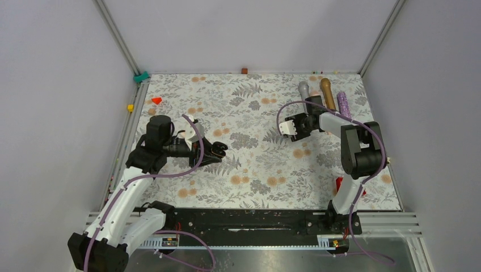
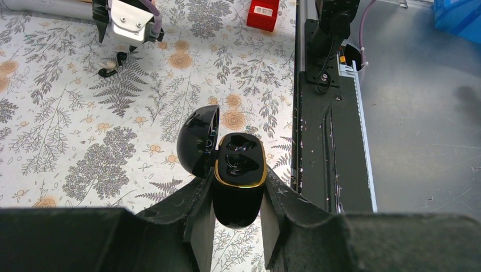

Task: Insert the wireless bluetooth earbuds into the charging case
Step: Pick up the earbud from the center of the board.

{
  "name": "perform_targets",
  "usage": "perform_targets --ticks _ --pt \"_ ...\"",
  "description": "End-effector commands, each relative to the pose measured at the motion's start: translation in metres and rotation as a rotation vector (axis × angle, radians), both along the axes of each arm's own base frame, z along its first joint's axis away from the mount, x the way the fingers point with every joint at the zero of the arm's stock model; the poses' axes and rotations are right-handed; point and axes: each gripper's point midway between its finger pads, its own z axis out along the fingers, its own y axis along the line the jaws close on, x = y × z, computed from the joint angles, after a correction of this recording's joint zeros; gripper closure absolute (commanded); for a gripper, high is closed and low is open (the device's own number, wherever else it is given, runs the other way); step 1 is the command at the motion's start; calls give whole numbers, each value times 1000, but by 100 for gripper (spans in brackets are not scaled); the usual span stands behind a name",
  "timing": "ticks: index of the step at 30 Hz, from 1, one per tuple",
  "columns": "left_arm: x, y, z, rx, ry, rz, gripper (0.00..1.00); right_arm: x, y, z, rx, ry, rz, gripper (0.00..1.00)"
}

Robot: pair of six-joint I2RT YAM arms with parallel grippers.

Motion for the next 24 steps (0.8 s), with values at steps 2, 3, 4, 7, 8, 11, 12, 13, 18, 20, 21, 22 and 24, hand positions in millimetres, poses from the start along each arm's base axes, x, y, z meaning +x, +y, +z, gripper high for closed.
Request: perform_targets --ticks 2,3,4,7,8,11,12,13,18,20,21,22,24 --pt "1 -2 8 -32 -42 -32 100 -17 25 -9 2 53 120 40" --pt "1 -2 9 -32 -43 -31 100 -18 28 -11 -3 56 129 41" --pt "1 -2 8 -32 -42 -31 100 -19 29 -12 -10 57 133 43" --pt "1 -1 10 -35 -43 -29 100 -21 33 -16 -21 64 138 47" --pt "1 -1 10 -35 -43 -29 100 -21 34 -16 -21 66 137 50" --pt "1 -1 10 -36 -43 -30 100 -20 33 -16 -26 67 124 52" --pt "1 -1 10 -36 -42 -30 100 -20 31 -16 -33 67 121 52" --pt "1 -1 10 -36 -42 -30 100 -20 30 -17 -41 67 117 51" --pt "1 -1 10 -37 -43 -31 100 -19 29 -16 -47 68 105 50" --pt "1 0 10 -37 -42 -30 100 -18 29 -15 -45 72 103 51" --pt "1 0 10 -38 -44 -29 100 -18 29 -15 -45 79 98 53" --pt "1 0 10 -38 -44 -30 100 -17 28 -14 -43 84 91 57" --pt "1 0 11 -39 -45 -31 100 -18 28 -12 -40 102 73 64"
